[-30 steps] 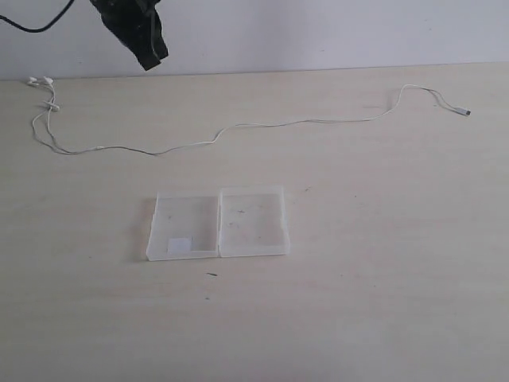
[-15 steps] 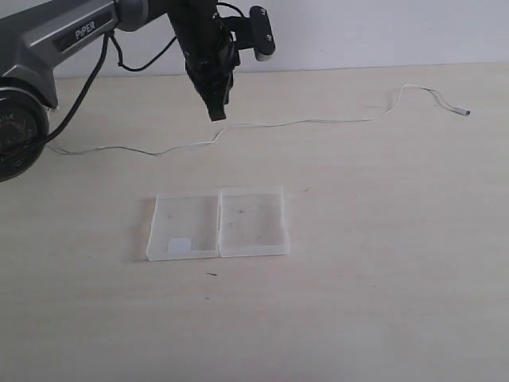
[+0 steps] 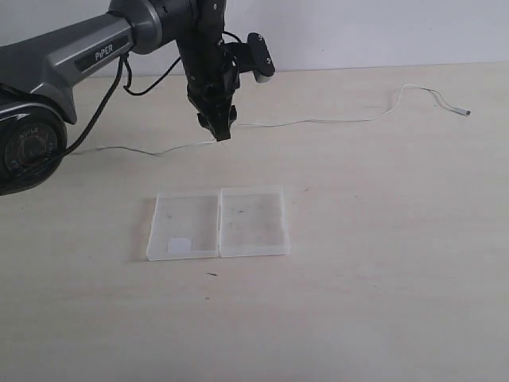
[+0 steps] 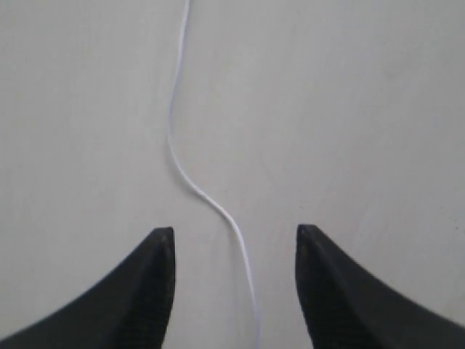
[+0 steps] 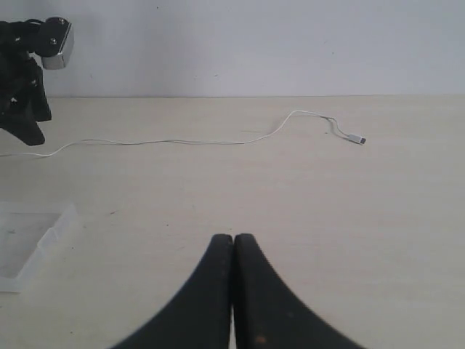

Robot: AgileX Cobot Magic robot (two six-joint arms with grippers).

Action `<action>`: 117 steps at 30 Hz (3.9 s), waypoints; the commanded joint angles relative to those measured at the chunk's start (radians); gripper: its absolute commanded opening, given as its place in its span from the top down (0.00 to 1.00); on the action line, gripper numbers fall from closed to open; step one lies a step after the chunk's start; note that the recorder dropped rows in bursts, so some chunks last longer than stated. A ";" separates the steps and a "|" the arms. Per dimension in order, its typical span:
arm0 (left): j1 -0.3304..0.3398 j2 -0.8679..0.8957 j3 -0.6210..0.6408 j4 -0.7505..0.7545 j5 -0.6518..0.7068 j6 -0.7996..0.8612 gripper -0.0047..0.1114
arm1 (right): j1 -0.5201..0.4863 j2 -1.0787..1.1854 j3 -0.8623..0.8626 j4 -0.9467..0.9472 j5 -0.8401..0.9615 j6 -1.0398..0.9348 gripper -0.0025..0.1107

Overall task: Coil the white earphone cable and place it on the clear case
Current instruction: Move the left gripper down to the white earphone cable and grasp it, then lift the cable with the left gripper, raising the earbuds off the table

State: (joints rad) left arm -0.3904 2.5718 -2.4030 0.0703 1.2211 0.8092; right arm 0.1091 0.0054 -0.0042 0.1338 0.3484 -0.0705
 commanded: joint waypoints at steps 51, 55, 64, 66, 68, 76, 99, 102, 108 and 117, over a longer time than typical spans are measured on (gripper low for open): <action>0.032 -0.216 -0.007 -0.025 -0.030 -0.245 0.96 | -0.005 -0.005 0.004 -0.004 -0.014 -0.002 0.98; 0.032 -0.277 -0.007 -0.092 0.000 -0.243 0.96 | -0.005 -0.005 0.004 -0.004 -0.014 -0.002 0.98; 0.032 -0.368 0.088 -0.182 0.000 -0.272 0.96 | -0.005 -0.005 0.004 -0.004 -0.014 -0.002 0.98; 0.032 -0.387 0.133 -0.190 0.000 -0.269 0.96 | -0.005 -0.005 0.004 -0.004 -0.014 -0.002 0.98; 0.032 -0.408 0.187 -0.190 0.000 -0.269 0.96 | -0.005 -0.005 0.004 -0.004 -0.014 -0.002 0.98; 0.029 -0.580 0.456 -0.190 0.000 -0.246 0.96 | -0.005 -0.005 0.004 -0.004 -0.014 -0.002 0.98; 0.029 -1.073 0.648 -0.547 -0.252 -0.229 0.96 | -0.005 -0.005 0.004 -0.004 -0.014 -0.002 0.98; 0.029 -1.073 0.601 -0.606 -0.248 -0.241 0.96 | -0.005 -0.005 0.004 -0.004 -0.014 -0.002 0.98; 0.028 -1.069 0.483 -0.642 -0.225 -0.245 0.96 | -0.005 -0.005 0.004 -0.004 -0.014 -0.002 0.98; 0.028 -0.986 0.294 -0.740 -0.328 -0.294 0.96 | -0.005 -0.005 0.004 -0.004 -0.014 -0.002 0.98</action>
State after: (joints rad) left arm -0.3606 1.5759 -2.0718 -0.6343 0.9147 0.5279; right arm 0.1091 0.0054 -0.0042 0.1338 0.3484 -0.0705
